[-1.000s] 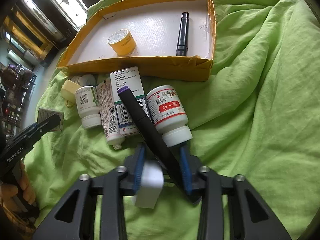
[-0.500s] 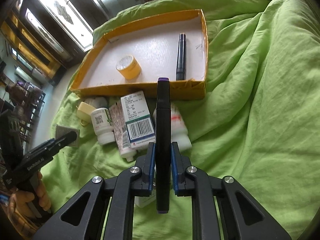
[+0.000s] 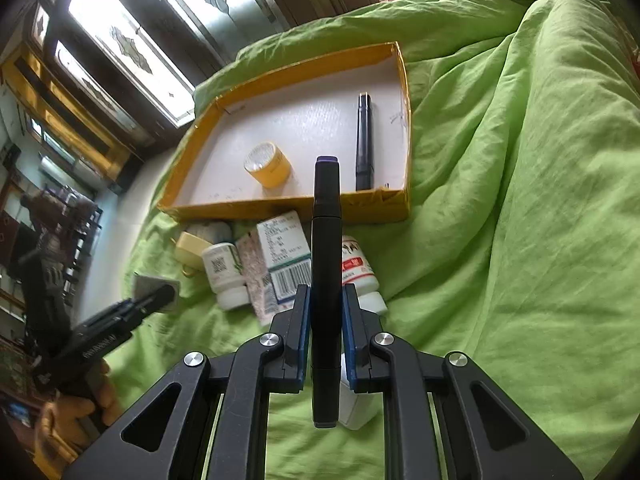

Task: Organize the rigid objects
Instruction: 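Place white box and purple-capped marker in the tray, open both tools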

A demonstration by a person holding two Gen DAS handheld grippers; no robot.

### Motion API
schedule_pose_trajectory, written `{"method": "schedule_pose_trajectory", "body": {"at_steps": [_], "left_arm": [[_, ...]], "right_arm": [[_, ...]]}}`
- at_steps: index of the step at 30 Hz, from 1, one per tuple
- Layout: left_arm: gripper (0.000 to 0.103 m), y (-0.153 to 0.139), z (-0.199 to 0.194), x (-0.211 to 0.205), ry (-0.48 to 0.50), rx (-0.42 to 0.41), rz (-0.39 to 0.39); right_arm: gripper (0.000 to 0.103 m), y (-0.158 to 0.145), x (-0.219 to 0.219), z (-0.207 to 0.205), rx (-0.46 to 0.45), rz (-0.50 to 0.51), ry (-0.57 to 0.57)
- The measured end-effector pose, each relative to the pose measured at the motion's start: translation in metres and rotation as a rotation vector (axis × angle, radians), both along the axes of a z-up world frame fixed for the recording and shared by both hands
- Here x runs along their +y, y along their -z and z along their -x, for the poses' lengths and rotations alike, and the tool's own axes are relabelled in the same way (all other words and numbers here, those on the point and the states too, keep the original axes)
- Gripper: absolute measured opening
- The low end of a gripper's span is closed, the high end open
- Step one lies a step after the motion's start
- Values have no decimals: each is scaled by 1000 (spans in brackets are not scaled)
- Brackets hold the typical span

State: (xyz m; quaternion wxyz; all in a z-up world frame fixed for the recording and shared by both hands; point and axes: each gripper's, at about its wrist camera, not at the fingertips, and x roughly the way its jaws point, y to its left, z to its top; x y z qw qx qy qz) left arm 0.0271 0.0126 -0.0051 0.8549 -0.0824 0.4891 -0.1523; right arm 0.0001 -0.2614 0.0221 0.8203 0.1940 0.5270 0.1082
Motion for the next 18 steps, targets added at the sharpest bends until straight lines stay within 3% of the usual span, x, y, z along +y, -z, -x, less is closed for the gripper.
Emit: {"method": "schedule_pose_trajectory", "body": {"at_steps": [8,18], "left_arm": [[33,-2,-2,0,-1,-10,11],[33,-5,-4,-1,-10,-19,-15]], "right_arm": [[13,-20,6,-8,-33,-35,0],[13,-61,29,-52,-126,-42,-4]]}}
